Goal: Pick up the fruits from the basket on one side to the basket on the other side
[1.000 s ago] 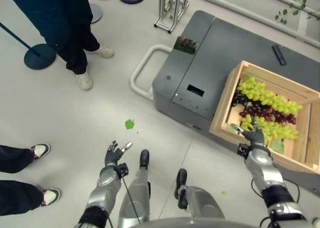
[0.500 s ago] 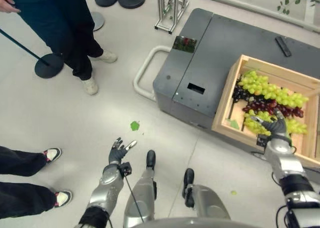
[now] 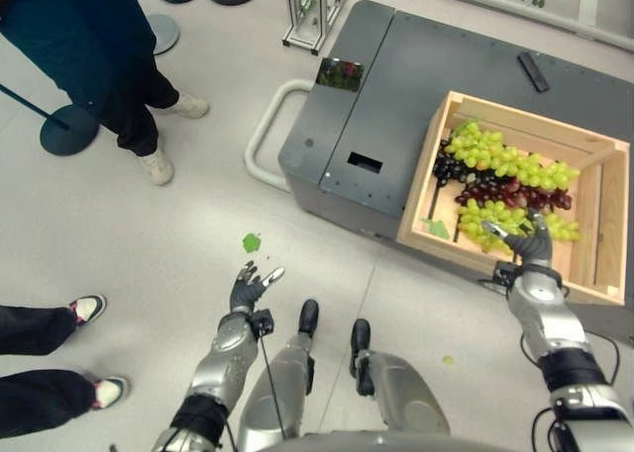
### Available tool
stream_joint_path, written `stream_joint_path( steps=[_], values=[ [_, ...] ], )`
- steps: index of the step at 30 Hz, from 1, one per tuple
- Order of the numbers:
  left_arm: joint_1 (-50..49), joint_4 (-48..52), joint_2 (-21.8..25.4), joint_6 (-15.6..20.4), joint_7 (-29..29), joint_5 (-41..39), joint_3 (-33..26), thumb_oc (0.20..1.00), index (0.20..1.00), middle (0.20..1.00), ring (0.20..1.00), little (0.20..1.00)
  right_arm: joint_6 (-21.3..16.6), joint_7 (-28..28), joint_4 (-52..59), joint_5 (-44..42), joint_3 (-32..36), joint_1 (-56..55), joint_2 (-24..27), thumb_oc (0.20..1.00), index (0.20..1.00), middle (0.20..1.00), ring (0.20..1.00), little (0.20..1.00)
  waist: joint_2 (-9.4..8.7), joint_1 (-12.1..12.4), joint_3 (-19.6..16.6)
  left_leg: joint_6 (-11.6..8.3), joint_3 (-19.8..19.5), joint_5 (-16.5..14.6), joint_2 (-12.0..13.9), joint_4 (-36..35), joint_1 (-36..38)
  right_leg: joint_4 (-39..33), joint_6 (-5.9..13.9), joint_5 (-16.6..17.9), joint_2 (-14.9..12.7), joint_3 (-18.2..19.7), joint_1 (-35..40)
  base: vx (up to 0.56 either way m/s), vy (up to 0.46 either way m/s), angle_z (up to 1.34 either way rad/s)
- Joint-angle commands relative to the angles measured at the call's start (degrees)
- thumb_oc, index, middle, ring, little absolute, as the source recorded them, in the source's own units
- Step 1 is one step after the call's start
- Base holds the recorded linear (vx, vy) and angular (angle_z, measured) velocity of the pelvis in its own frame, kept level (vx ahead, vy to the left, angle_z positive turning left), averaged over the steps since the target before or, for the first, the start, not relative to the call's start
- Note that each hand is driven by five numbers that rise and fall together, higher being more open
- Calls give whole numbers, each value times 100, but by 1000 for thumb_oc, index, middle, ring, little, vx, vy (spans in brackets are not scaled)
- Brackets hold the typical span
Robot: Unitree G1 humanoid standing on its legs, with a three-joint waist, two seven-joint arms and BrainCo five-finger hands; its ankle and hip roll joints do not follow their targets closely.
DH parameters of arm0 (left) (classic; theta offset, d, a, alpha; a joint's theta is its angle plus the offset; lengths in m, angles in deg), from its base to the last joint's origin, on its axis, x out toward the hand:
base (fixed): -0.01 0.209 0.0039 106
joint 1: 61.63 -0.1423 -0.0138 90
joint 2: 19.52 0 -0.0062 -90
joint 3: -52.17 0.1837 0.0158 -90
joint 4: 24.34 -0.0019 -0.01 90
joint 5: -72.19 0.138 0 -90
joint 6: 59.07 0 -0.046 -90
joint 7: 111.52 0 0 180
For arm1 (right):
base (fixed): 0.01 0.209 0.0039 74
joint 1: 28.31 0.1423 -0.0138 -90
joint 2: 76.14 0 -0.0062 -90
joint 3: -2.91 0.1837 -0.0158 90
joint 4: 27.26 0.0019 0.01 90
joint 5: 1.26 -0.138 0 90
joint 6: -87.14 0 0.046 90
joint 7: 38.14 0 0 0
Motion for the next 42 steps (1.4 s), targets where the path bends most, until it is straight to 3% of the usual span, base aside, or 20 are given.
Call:
stream_joint_path(
  steps=[1, 5, 6, 7, 9, 10, 11, 16, 21, 25, 26, 27, 29, 32, 33, 34, 35, 36, 37, 42],
  values=[
    [-19, 498, 237, 141, -8, 189, -234, 1000, 1000, 1000, 1000, 1000, -323, -2, 293, 38, -156, -68, 16, 1000, 1000, 1000, 1000, 1000, -433, 45, -445, -157, 188, -449, 255, 212, -183, 108, 777, -171, -165, 68, -55, -3, 23, -4],
    [16, 587, 466, 65, 22, 420, -280, 1000, 1000, 1000, 1000, 1000, -345, 80, 290, -66, -229, -106, -219, 1000, 1000, 1000, 1000, 1000, -582, 91, -341, -112, 158, -396, 450, 48, -4, 966, 1062, -194, -136, 152, -479, -28, -24, -9],
    [41, 550, 517, 79, -1, 435, -377, 1000, 1000, 1000, 1000, 1000, -312, 123, 304, -49, -270, -55, -252, 1000, 1000, 1000, 1000, 1000, -570, 148, -370, -127, 151, -470, 553, 80, 17, 865, 1114, -130, -507, 149, -476, 4, -54, -1],
    [40, 548, 519, 80, -1, 434, -378, 1000, 1000, 1000, 1000, 1000, -309, 123, 308, -47, -270, -57, -255, 1000, 1000, 1000, 1000, 1000, -572, 144, -358, -124, 148, -484, 549, 89, 32, 854, 1117, -137, -511, 144, -449, 0, -117, -8],
    [123, 553, 517, 149, -117, 343, -381, 1000, 1000, 1000, 1000, 1000, -333, 172, 355, -115, -275, 29, -291, 1000, 1000, 1000, 1000, 1000, -544, 272, -399, -231, 152, -593, 676, 146, 6, 321, 1156, 231, -1062, 172, -316, -9, -171, -16],
    [126, 552, 518, 150, -119, 341, -376, 1000, 1000, 1000, 1000, 1000, -334, 172, 354, -116, -272, 29, -291, 1000, 1000, 1000, 1000, 1000, -543, 276, -397, -229, 153, -603, 675, 157, 5, 305, 1160, 238, -1062, 171, -305, 48, -255, -33],
    [100, 587, 522, 157, -189, 273, -368, 1000, 1000, 1000, 1000, 1000, -357, 171, 434, -151, -271, 35, -294, 1000, 1000, 1000, 1000, 1000, -526, 299, -460, -354, 117, -697, 805, 223, -1, -53, 1264, 583, -1490, 197, -241, 60, -143, -27],
    [82, 593, 616, 152, -218, 247, -351, 1000, 1000, 1000, 1000, 1000, -264, 228, 555, -85, -284, 23, -217, 1000, 1000, 1000, 1000, 1000, -591, 267, -550, -661, 19, -811, 1105, 330, 51, -518, 1542, 1200, -1974, 369, -124, 114, -283, -1],
    [153, 445, 540, 150, -192, 184, -327, 1000, 1000, 1000, 1000, 1000, -180, 308, 780, 62, -184, -127, -102, 1000, 1000, 1000, 1000, 1000, -519, 138, -579, -853, -74, -791, 1299, 303, 109, -530, 1614, 751, -1808, 487, -262, 96, -311, 18],
    [80, 368, 242, 264, -214, -223, -415, 1000, 1000, 1000, 1000, 1000, -53, 301, 961, 378, -220, -13, 215, 1000, 1000, 1000, 1000, 1000, -242, 38, -633, -1035, -22, -827, 1465, 761, -5, -711, 1462, 512, -1666, 88, -105, 86, -345, 6],
    [49, 344, 135, 296, -253, -341, -408, 1000, 1000, 1000, 1000, 1000, -54, 252, 998, 408, -207, 18, 277, 1000, 1000, 1000, 1000, 1000, -123, 26, -585, -1054, 2, -671, 1448, 911, -67, -641, 1355, 370, -1591, 43, -35, 33, -247, -3],
    [50, 339, -50, 337, -304, -688, -384, 1000, 1000, 1000, 1000, 1000, 11, 214, 1160, 636, -223, 88, 460, 1000, 1000, 1000, 1000, 1000, 77, 17, -464, -1205, -203, -161, 1387, 823, -125, -497, 1220, 181, -1448, -55, 4, 61, -397, 3],
    [34, 324, -120, 334, -279, -648, -414, 1000, 1000, 1000, 1000, 1000, -21, 227, 1211, 566, -244, 99, 467, 1000, 1000, 1000, 1000, 1000, 99, -13, -518, -1180, -359, 214, 1366, 796, -220, -662, 1059, 140, -1225, -75, 22, 67, -371, 11],
    [35, 348, -181, 300, -297, -708, -366, 1000, 1000, 1000, 1000, 1000, -4, 185, 1260, 573, -202, 51, 519, 1000, 1000, 1000, 1000, 1000, 97, -38, -506, -1088, -163, 248, 1301, 1039, -387, -913, 947, 132, -1113, -206, 200, 77, -366, 36],
    [-49, 382, -207, 264, -226, -611, -296, 1000, 1000, 1000, 1000, 1000, -26, 193, 1266, 511, -224, 67, 509, 1000, 1000, 1000, 1000, 1000, 55, 6, -506, -960, -300, -49, 832, 1330, -403, -1074, 861, 171, -965, -181, 247, 47, -232, 30],
    [-53, 383, -207, 263, -225, -608, -293, 1000, 1000, 1000, 1000, 1000, -28, 194, 1265, 509, -222, 63, 508, 1000, 1000, 1000, 1000, 1000, 58, 5, -501, -951, -303, -89, 825, 1383, -414, -1080, 867, 160, -968, -186, 265, 108, -426, 23],
    [-74, 459, -196, 222, -194, -583, -263, 1000, 1000, 1000, 1000, 1000, -28, 184, 1255, 534, -273, 109, 523, 1000, 1000, 1000, 1000, 1000, 6, 62, -468, -778, -340, -459, 267, 1480, -519, -1119, 778, 167, -845, -133, 310, 74, -182, 1],
    [-78, 463, -193, 219, -194, -581, -265, 1000, 1000, 1000, 1000, 1000, -29, 184, 1252, 534, -276, 110, 520, 1000, 1000, 1000, 1000, 1000, 3, 66, -460, -765, -331, -499, 260, 1524, -519, -1122, 785, 150, -849, -129, 329, 109, -287, -25],
    [-100, 501, -156, 201, -171, -490, -250, 1000, 1000, 1000, 1000, 1000, -16, 163, 1169, 567, -310, 188, 507, 1000, 1000, 1000, 1000, 1000, 6, 82, -435, -579, -201, -728, 101, 1438, -523, -1119, 743, 138, -750, -78, 356, 49, -93, -43],
    [10, 454, -158, 197, -228, -360, -145, 1000, 1000, 1000, 1000, 1000, 45, 44, 905, 683, -321, 210, 525, 1000, 1000, 1000, 1000, 1000, 121, -12, -449, -540, 316, -401, 396, 585, -378, -1015, 726, 41, -609, -265, 329, 30, -24, 8]
  ],
)
